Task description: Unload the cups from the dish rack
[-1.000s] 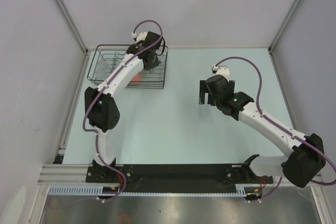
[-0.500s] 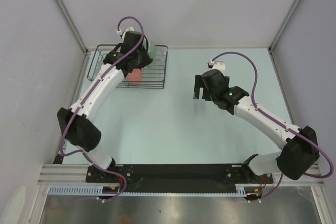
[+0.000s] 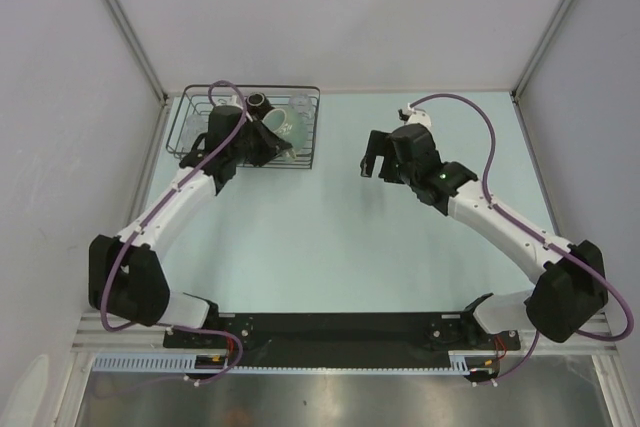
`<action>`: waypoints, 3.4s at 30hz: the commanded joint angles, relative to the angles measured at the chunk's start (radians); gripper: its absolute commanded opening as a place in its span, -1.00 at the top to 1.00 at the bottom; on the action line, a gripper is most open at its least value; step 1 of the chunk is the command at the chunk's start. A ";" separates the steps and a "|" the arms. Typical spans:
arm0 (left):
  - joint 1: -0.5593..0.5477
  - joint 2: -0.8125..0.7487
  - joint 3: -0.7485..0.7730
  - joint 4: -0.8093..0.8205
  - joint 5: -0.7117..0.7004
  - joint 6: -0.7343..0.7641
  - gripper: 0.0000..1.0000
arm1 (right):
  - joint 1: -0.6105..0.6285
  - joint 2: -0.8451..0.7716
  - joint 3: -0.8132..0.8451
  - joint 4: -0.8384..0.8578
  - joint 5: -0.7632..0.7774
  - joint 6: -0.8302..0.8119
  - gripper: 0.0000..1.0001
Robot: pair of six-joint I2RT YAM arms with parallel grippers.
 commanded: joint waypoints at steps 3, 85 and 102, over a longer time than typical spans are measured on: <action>0.041 -0.150 -0.107 0.531 0.267 -0.135 0.99 | -0.082 -0.082 -0.081 0.206 -0.235 0.100 -0.99; 0.007 -0.167 -0.479 1.099 0.649 -0.396 0.30 | -0.072 0.388 -0.076 1.630 -0.974 0.939 1.00; 0.017 -0.167 -0.312 0.578 0.485 -0.090 -1.00 | -0.237 0.048 0.130 0.394 -0.702 0.204 1.00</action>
